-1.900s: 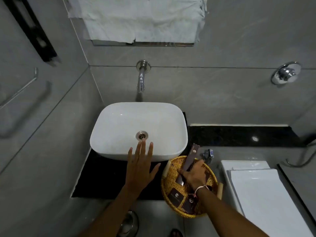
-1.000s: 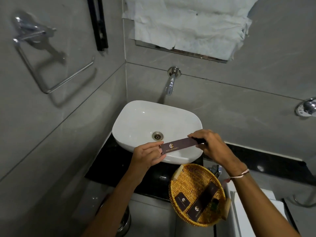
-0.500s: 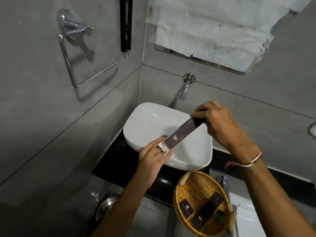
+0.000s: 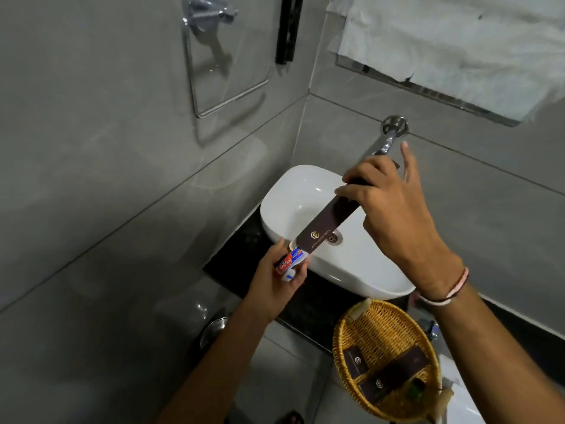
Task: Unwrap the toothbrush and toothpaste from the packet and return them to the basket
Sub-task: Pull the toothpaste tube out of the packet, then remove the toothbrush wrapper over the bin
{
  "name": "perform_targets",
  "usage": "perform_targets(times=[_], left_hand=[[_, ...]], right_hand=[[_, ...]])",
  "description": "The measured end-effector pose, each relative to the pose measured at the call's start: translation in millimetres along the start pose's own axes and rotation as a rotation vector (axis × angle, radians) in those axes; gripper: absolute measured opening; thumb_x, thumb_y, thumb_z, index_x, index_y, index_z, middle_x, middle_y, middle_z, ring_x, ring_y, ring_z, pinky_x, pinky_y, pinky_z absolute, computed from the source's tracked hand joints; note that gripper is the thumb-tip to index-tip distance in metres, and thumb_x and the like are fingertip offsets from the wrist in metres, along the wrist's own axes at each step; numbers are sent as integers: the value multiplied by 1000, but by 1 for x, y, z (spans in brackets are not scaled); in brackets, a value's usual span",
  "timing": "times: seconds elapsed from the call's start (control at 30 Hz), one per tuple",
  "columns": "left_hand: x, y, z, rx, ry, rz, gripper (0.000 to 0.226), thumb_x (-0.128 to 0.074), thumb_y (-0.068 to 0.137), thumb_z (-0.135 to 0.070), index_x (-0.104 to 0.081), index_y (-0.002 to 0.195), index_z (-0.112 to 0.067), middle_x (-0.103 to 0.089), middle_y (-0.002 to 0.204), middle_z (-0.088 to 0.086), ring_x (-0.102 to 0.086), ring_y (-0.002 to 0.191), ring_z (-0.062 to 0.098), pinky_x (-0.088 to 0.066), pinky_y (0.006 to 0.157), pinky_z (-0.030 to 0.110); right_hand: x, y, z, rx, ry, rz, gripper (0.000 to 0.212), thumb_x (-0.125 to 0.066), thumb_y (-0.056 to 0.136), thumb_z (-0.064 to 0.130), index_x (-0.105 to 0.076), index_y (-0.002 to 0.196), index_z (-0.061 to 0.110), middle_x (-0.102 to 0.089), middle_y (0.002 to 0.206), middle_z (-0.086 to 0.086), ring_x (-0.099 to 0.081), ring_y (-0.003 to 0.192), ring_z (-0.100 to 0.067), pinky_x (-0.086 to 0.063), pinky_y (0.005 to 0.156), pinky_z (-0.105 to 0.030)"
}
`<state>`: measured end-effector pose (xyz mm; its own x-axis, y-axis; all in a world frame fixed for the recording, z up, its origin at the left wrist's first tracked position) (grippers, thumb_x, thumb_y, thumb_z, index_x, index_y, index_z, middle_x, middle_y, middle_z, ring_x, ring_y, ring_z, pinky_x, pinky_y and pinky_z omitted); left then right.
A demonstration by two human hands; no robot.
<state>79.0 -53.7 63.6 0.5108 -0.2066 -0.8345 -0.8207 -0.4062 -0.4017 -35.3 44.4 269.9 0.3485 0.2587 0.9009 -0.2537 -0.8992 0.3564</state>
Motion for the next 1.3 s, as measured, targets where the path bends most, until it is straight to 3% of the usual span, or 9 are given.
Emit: perform_targets(times=[0.1,0.33,0.43,0.53,0.7,0.93,1.1,1.2,1.3], left_hand=[[25,-7,-6,27,-70,-77,37,-73,85,-23,-70,117,-4,-72,105,16,-74,83,18,-61,58,22],[98,-52,-27,-239,-84,-359,10,-70,80,-4,-76,87,1,-74,94,14,-72,93,22,-62,63,21],[142,-80,-36,-349,-1,-543,35,-55,93,4,-80,69,-3,-79,73,10,-77,73,16,-62,61,21],[194,-111,-33,-329,74,-775,16,-60,90,6,-74,84,2,-78,76,12,-76,74,19,-62,62,19],[284,-142,0,-144,165,-1011,7,-69,84,5,-71,89,9,-72,93,22,-77,79,24,-63,63,19],[384,-102,37,-39,316,-979,10,-52,94,11,-60,88,8,-71,57,9,-74,62,17,-65,61,26],[450,-50,49,122,512,-942,24,-60,88,11,-61,111,18,-61,106,26,-62,96,25,-57,79,27],[471,-20,57,209,630,-906,16,-57,87,16,-67,99,17,-65,101,24,-59,104,30,-56,78,24],[482,5,62,223,725,-851,24,-56,86,19,-65,77,-1,-64,84,11,-61,90,29,-57,70,24]], right_hand=[[-9,11,0,30,25,-41,51,-47,71,4,-77,110,17,-70,111,-5,-58,117,-33,-15,119,-72],[-64,18,10,-108,157,12,56,-67,68,-12,-75,112,22,-72,113,-1,-56,115,-32,-19,118,-69],[-108,3,23,-292,410,155,50,-69,74,-8,-75,112,24,-75,110,-8,-62,111,-39,-39,111,-63],[-162,-29,57,-457,788,234,40,-74,75,6,-76,113,20,-77,110,-11,-70,107,-37,-55,97,-50],[-256,-95,170,-594,1265,558,43,-83,68,-4,-72,105,15,-73,90,4,-69,75,-2,-60,78,-25],[-410,-164,273,-654,1288,687,22,-83,73,-4,-74,86,11,-69,73,5,-64,55,16,-48,52,-2],[-518,-181,299,-736,1128,632,15,-87,72,11,-73,77,12,-66,74,3,-54,53,6,-40,48,4],[-575,-190,314,-753,1018,623,22,-83,78,19,-73,88,2,-73,79,-7,-58,58,-9,-35,46,-1],[-607,-205,326,-790,1004,644,24,-77,84,19,-72,100,2,-78,96,-18,-73,86,-31,-58,72,-27]])
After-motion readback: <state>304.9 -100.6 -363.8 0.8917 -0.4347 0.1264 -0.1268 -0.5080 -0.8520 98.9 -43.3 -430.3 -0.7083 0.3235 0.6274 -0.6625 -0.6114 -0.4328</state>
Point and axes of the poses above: each hand's wrist, its own y-axis towards the middle knuckle, its own x-axis out of the back of the hand, z = x × y, the point moved 2 cm from there along y, towards the middle knuckle
